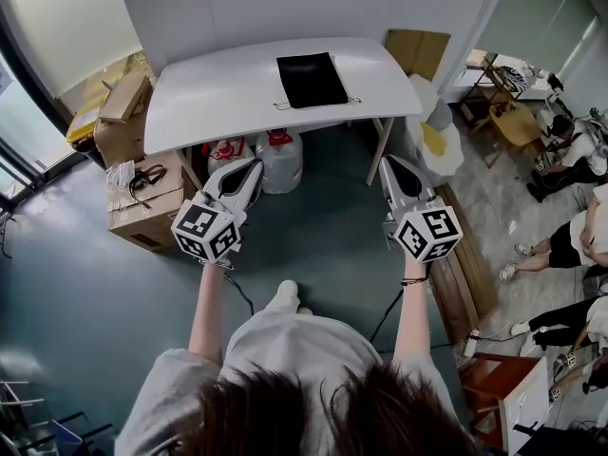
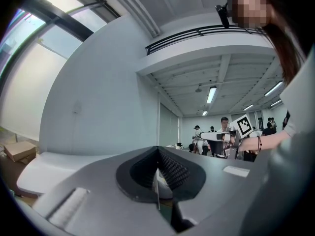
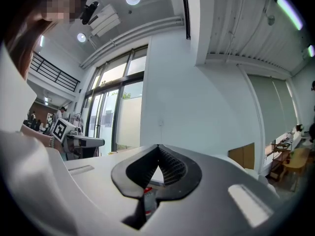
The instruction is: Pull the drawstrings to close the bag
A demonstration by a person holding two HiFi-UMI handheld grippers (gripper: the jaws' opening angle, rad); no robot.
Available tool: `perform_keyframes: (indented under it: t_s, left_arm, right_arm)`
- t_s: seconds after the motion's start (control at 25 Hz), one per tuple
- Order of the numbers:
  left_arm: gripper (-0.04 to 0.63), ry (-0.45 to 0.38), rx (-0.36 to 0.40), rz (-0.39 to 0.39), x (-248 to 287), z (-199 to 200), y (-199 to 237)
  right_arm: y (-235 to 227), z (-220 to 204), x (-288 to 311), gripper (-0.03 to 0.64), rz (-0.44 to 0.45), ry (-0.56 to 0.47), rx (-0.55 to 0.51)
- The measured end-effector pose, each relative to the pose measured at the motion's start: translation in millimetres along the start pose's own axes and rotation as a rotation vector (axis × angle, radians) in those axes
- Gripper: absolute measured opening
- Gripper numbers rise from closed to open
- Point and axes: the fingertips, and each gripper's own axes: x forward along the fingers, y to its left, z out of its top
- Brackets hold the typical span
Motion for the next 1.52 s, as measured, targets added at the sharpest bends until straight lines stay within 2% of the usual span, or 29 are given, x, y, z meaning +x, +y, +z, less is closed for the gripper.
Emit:
perform_keyframes:
  t_s: [0.4,0.76,1.2,1.52]
  left_arm:
    - [-0.012,0.007,-0.014,-0.014,45,-14,42]
    - [-0.012,0.027,-0.035,-0.051,97,-27,95]
    - [-0.012,0.05,-0.053,-0.079,137,-39,139]
    - [-0.012,0.104,-0.068,-0.065,167,-49,166]
  right_arm:
    - [-24,-15,56,0.014,0.012,0.004,0.011]
    - [-52,-25,123,0.014,-0.013,0.013,0.019]
    - [-75,-32,174,0.014,-0.04,0.023,0.014]
    - [-103,-37,211,0.014,-0.044,0.051,0.032]
